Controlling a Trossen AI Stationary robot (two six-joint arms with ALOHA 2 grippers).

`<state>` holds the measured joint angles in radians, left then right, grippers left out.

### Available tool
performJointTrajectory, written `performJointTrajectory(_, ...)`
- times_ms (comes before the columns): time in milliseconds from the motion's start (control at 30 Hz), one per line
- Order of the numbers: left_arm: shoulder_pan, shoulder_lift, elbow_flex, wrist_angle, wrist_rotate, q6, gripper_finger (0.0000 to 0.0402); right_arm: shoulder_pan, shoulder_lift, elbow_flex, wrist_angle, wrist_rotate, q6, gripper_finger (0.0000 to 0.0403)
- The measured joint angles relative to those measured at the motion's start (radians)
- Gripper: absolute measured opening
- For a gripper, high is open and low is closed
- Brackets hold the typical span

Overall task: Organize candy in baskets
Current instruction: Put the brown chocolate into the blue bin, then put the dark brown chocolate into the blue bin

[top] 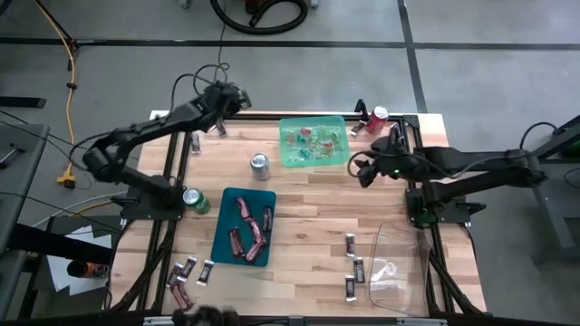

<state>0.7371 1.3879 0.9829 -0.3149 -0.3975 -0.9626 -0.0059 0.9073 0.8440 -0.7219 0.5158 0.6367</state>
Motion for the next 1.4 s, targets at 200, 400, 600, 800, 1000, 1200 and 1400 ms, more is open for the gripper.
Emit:
performJointTrajectory(200,-0.289,-0.143,0.000,0.013,0.178,0.309,0.0000,0.000,-0.074,0.000,0.000,0.012,-0.052,0.0217)
performJointTrajectory(400,-0.646,-0.278,0.001,-0.203,0.265,0.270,0.0000,0.000,-0.072,-0.010,0.003,0.008,-0.062,0.0217)
performJointTrajectory(600,-0.934,-0.326,0.000,-0.481,0.218,0.038,0.0000,0.000,-0.056,-0.024,0.069,-0.034,-0.062,0.0217)
performJointTrajectory(800,-1.064,-0.242,-0.008,-0.507,0.204,0.092,0.0000,0.000,-0.050,-0.024,0.275,-0.192,-0.061,0.0217)
performJointTrajectory(1000,-1.087,-0.113,-0.062,-0.502,0.215,0.154,0.0018,0.016,-0.024,-0.024,0.472,-0.324,0.026,0.0217)
performJointTrajectory(1200,-1.086,-0.026,-0.094,-0.504,0.252,0.212,0.0089,0.118,0.043,-0.017,0.517,-0.337,0.177,0.0217)
performJointTrajectory(1400,-1.086,-0.059,-0.085,-0.494,0.258,0.283,0.0176,0.200,0.125,0.046,0.516,-0.294,0.229,0.0217)
